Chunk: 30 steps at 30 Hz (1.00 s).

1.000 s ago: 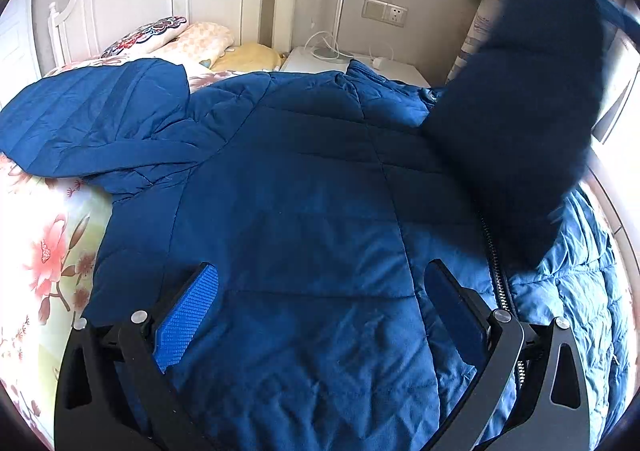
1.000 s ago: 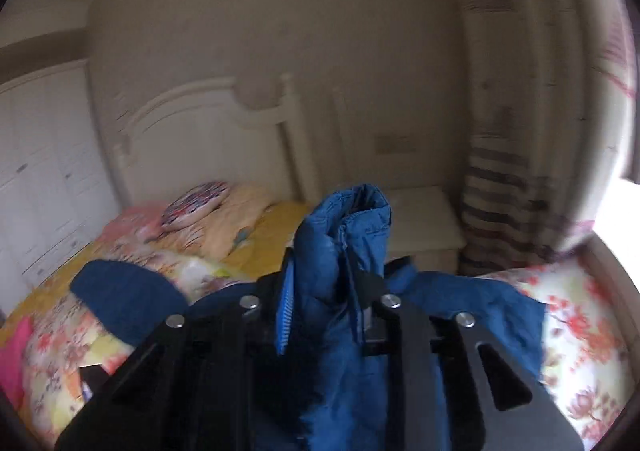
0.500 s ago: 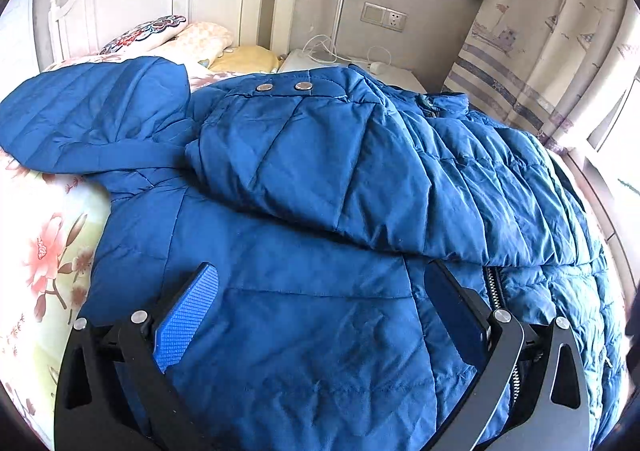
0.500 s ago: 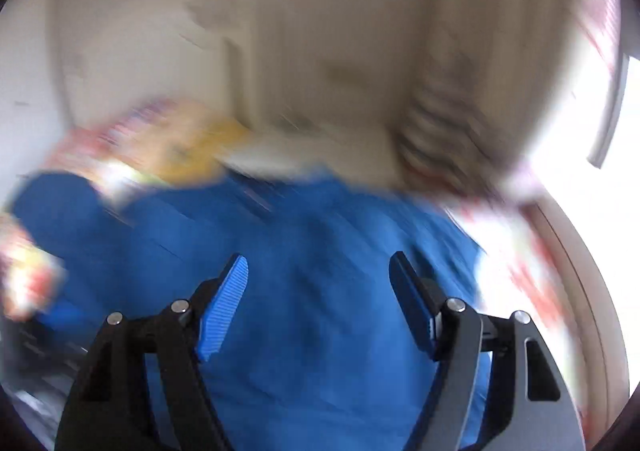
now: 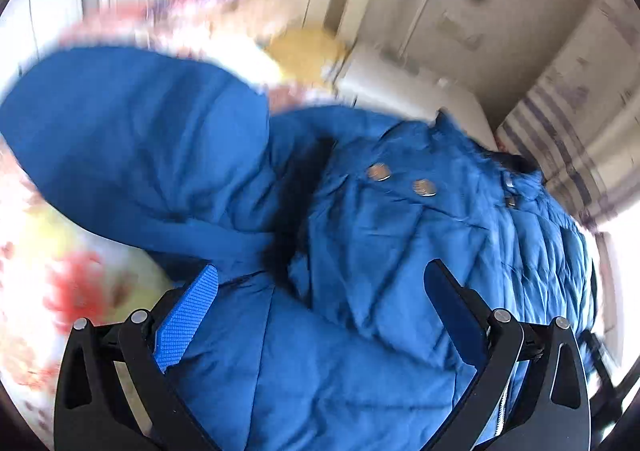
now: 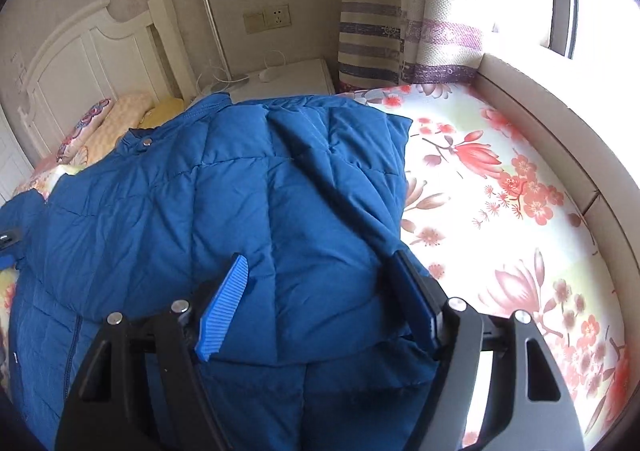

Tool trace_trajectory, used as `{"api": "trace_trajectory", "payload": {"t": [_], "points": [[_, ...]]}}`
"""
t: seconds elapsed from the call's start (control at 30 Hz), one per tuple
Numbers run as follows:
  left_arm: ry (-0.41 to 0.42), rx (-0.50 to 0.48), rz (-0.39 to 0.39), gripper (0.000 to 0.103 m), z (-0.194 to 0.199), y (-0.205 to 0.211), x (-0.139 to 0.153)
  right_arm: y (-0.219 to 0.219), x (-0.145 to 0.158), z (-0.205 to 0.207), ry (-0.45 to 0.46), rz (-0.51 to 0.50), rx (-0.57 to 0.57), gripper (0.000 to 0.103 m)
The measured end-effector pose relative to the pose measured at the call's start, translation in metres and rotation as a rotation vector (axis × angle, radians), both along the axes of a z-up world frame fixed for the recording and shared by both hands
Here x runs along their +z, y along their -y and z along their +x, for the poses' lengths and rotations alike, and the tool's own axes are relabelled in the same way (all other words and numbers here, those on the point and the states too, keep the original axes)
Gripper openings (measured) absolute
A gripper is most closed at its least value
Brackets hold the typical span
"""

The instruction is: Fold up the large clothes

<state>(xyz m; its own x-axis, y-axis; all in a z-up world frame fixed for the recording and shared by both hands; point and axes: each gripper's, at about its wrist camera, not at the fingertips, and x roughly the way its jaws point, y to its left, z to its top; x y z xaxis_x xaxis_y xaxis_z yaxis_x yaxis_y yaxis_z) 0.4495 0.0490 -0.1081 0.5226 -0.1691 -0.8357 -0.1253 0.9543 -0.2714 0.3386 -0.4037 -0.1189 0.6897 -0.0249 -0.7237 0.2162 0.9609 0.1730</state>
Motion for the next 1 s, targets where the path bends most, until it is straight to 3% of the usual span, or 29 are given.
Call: {"api": "trace_trajectory", "payload": {"t": [0.03, 0.1, 0.13, 0.17, 0.23, 0.4, 0.5, 0.53, 0.57, 0.6, 0.63, 0.73, 0.8, 0.83, 0.9, 0.93, 1.0], "points": [[-0.021, -0.003, -0.031, 0.096, 0.004, -0.001, -0.007, 0.001, 0.002, -0.003, 0.005, 0.009, 0.001, 0.072], [0.012, -0.009, 0.005, 0.085, 0.003, 0.008, -0.015, 0.006, 0.001, -0.004, 0.009, 0.025, 0.003, 0.072], [0.038, -0.009, 0.039, 0.067, -0.002, 0.012, -0.015, 0.006, 0.001, -0.004, 0.010, 0.030, 0.004, 0.073], [0.079, -0.010, 0.044, 0.034, -0.009, 0.015, -0.011, 0.007, 0.000, -0.003, 0.011, 0.034, 0.006, 0.073], [0.156, 0.008, 0.040, 0.017, -0.027, 0.016, 0.005, 0.007, 0.000, -0.003, 0.013, 0.040, 0.005, 0.073], [0.347, -0.027, 0.046, 0.013, -0.086, 0.027, 0.064, 0.009, 0.001, -0.005, 0.023, 0.056, 0.007, 0.073], [0.316, -0.029, 0.195, 0.014, -0.084, 0.035, 0.058, 0.009, 0.000, -0.004, 0.020, 0.059, 0.008, 0.073], [0.261, -0.025, 0.229, 0.014, -0.073, 0.033, 0.044, 0.010, 0.000, -0.004, 0.020, 0.060, 0.009, 0.073], [0.124, -0.014, 0.277, 0.015, -0.056, 0.025, 0.019, 0.010, 0.000, -0.004, 0.022, 0.061, 0.010, 0.073], [0.022, -0.003, 0.271, 0.021, -0.044, 0.020, 0.002, 0.010, 0.000, -0.005, 0.024, 0.062, 0.010, 0.073], [-0.005, 0.006, 0.217, 0.023, -0.042, 0.012, -0.005, 0.009, 0.000, -0.005, 0.025, 0.062, 0.010, 0.073], [0.113, 0.097, 0.179, 0.024, -0.058, 0.002, 0.022, 0.010, 0.000, -0.004, 0.025, 0.065, 0.010, 0.073], [0.272, 0.106, 0.223, 0.025, -0.070, 0.012, 0.058, 0.009, 0.000, -0.004, 0.028, 0.060, 0.007, 0.073], [0.312, 0.101, 0.255, 0.027, -0.072, 0.019, 0.067, 0.009, 0.000, -0.004, 0.031, 0.057, 0.004, 0.073], [0.363, 0.037, 0.329, 0.067, -0.069, 0.043, 0.074, 0.009, 0.000, -0.005, 0.032, 0.057, 0.001, 0.073], [0.344, -0.036, 0.339, 0.099, -0.056, 0.056, 0.065, 0.009, 0.000, -0.004, 0.030, 0.054, 0.001, 0.073], [0.269, -0.089, 0.387, 0.099, -0.039, 0.074, 0.042, 0.007, 0.000, -0.003, 0.023, 0.037, -0.003, 0.073]]}}
